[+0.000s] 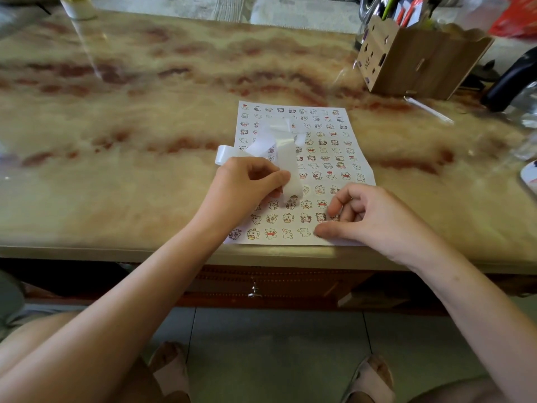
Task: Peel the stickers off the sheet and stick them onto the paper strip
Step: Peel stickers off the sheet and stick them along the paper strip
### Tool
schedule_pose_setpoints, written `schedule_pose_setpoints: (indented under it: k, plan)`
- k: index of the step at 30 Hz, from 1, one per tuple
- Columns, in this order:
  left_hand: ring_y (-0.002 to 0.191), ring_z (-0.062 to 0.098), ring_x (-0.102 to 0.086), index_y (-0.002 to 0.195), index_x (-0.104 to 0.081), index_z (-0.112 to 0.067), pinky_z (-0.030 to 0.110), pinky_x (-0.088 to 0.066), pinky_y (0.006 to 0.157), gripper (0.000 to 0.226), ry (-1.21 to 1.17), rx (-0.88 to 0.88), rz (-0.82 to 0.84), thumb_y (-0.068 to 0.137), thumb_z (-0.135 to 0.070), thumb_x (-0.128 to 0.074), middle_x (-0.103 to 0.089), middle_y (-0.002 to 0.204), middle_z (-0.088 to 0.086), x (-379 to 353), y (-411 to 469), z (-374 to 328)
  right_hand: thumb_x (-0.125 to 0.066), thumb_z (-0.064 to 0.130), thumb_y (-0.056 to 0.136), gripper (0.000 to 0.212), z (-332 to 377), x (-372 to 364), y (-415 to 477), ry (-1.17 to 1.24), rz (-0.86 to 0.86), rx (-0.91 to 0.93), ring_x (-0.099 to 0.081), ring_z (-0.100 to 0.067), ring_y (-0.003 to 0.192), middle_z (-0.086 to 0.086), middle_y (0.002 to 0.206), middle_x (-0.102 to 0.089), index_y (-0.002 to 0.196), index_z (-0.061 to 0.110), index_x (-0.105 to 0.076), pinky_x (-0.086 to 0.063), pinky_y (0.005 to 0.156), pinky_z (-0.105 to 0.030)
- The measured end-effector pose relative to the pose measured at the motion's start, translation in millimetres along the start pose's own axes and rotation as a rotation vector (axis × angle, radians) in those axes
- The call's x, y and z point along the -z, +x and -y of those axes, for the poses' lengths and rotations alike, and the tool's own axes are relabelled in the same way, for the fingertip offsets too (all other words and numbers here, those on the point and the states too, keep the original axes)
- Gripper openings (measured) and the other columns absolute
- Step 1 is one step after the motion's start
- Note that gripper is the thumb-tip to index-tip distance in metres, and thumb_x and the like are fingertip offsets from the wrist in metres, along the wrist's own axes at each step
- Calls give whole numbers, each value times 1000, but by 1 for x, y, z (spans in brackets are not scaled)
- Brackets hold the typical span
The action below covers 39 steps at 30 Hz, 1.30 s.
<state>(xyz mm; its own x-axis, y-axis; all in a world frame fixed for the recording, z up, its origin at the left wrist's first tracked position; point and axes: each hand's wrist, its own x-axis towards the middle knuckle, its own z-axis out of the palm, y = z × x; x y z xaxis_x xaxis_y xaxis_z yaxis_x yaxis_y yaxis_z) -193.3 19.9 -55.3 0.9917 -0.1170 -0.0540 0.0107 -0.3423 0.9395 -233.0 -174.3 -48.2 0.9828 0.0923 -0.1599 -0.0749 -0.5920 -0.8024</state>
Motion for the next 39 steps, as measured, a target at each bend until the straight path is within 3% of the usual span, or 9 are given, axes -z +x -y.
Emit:
schedule_pose_setpoints:
  k: [6,15,21,25,32,36,39]
  plan:
    - [69,16,-60,80,-71,-11,32,-52,69,18,1,8,-4,89,-25,-66,-74,75,3,0,0,-1,-77,15,78,17,-2,2,2,-9,60,-9,-46,-5,48,10,47,-52,81,13,-61,-38,55,-21]
    - [65,13,-59,79,-70,-9,19,-48,58,20,-27,-9,-12,90,-25,-64,-73,73,6,0,2,1,-72,17,83,10,-4,2,5,-34,46,7,-46,-1,45,11,48,-55,82,16,-62,-35,50,-16]
    - [60,8,-61,81,-71,-10,15,-48,54,16,-81,-44,-48,90,-22,-64,-72,72,5,-1,3,0,-73,19,82,10,8,-4,7,182,-166,151,-62,-8,62,2,80,-71,89,15,-66,-45,56,-14]
    - [63,4,-65,90,-71,-4,14,-51,56,18,-110,-104,-56,91,-20,-63,-73,77,8,-2,3,-2,-76,14,80,16,14,-16,11,145,-236,283,-65,-7,76,5,85,-72,91,17,-66,-48,66,-21]
    - [61,6,-66,91,-69,-1,17,-52,55,18,-178,-133,-49,93,-17,-60,-71,69,1,0,0,-5,-75,12,80,11,16,-22,16,146,-289,379,-65,-8,75,8,78,-70,84,20,-69,-49,66,-20]
    - [65,10,-68,85,-69,3,20,-54,59,36,-171,-136,-23,97,-27,-53,-72,72,3,-1,-1,-8,-74,12,82,10,16,-19,19,184,-321,377,-66,-12,74,7,79,-71,84,21,-69,-52,66,-28]
    - [67,8,-67,83,-70,-1,23,-54,63,32,-177,-127,5,95,-28,-57,-70,70,-1,-1,-1,-8,-73,12,82,9,16,-19,19,192,-344,376,-65,-12,72,8,79,-70,85,19,-70,-53,66,-32]
